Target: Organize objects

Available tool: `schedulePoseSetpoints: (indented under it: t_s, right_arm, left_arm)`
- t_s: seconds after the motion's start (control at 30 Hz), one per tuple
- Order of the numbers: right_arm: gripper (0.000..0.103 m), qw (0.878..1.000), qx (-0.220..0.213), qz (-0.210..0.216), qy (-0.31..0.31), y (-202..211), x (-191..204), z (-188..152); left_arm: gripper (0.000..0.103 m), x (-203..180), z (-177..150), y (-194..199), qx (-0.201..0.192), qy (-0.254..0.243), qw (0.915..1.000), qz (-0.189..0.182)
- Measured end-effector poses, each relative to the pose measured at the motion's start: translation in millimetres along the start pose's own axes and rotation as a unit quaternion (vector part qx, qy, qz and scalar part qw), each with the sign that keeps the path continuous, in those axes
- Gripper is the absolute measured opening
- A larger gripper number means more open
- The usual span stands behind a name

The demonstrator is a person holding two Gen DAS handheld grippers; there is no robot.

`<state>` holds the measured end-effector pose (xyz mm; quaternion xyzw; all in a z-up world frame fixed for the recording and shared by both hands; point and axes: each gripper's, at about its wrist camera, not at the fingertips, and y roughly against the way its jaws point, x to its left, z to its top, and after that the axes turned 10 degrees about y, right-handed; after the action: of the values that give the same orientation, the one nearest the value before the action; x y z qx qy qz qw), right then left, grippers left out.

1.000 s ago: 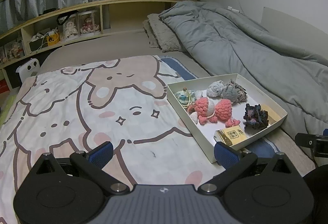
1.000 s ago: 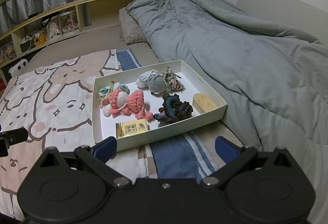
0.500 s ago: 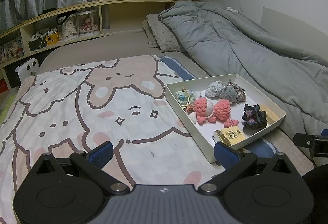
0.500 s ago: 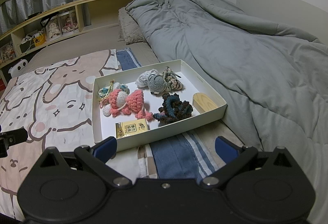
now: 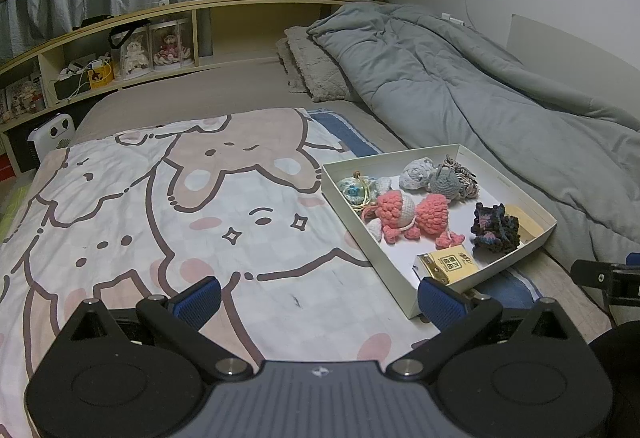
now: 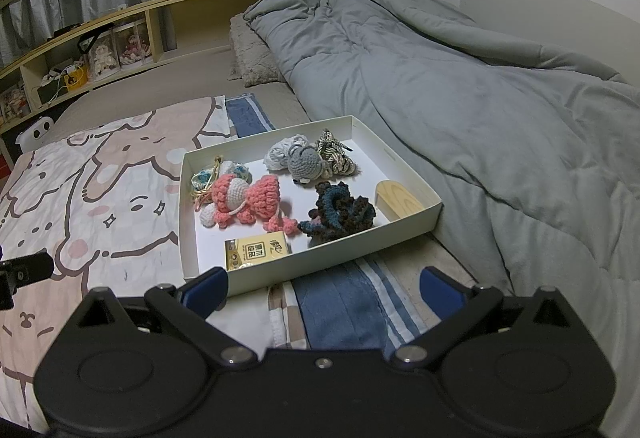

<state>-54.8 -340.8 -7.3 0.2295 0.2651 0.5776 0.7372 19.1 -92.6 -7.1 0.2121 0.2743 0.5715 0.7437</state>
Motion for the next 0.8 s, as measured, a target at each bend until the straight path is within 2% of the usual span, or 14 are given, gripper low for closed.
schedulePoseSetpoints:
  t_s: [0.8]
  right_arm:
    - [0.103, 1.0, 0.001, 0.001, -0.001, -1.0, -0.4, -1.6]
  left_arm:
    - [0.103, -2.4, -2.1, -0.9, 0.003, -0.001, 1.0, -0.001]
